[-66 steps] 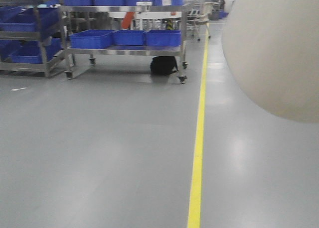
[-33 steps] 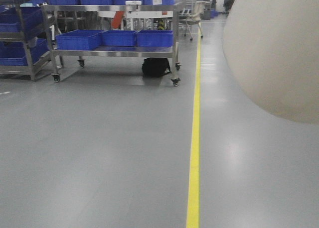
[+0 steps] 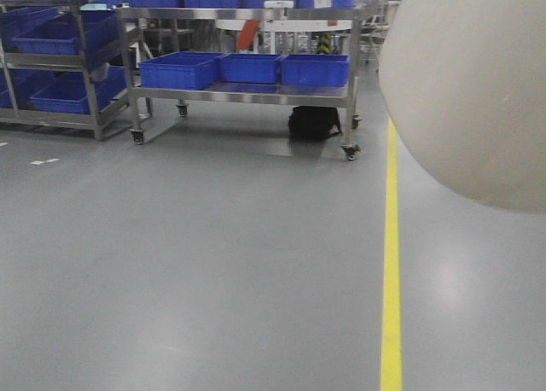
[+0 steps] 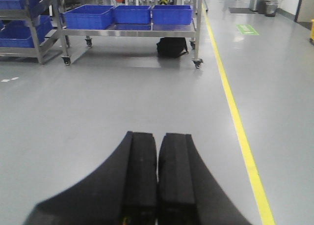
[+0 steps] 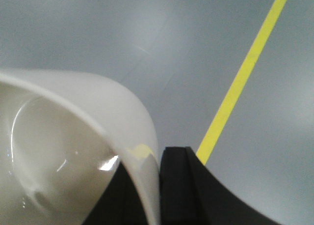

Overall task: Move white bin to right shelf second layer
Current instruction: 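Drive away from the table holding the bin in the right gripper, then drive across the floor toward the window, carrying the bin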

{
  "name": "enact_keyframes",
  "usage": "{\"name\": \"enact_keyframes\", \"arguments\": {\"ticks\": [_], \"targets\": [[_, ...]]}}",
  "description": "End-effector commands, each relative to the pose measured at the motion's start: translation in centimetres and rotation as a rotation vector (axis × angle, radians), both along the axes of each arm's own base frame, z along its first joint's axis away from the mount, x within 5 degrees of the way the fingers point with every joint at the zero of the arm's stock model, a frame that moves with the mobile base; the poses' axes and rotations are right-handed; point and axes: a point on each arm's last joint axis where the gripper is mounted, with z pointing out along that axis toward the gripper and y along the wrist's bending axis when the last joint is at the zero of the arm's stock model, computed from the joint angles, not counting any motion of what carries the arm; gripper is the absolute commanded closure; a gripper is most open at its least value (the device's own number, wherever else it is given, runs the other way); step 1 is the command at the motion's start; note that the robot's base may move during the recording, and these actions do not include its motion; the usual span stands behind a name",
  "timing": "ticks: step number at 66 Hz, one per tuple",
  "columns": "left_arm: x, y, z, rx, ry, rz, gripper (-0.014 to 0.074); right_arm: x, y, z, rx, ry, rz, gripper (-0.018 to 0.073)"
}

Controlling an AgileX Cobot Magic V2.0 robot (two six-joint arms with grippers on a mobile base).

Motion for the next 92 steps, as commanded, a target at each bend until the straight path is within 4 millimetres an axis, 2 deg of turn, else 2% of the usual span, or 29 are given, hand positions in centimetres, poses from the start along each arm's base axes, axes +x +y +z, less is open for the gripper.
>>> {"name": "enact_keyframes", "arguments": {"ticks": [1,92], "targets": [[0.04,-0.05,-0.06,-0.019,-0.071,-0.005,0.0512,0.25,0.06,1.7,0.047,-0.109,-0.005,0.0504],[0.04,-0.05,-0.06,-0.019,-0.071,-0.005,0.0512,0.21,0.04,1.74,0.049,-0.113,-0.005,0.0504]]}}
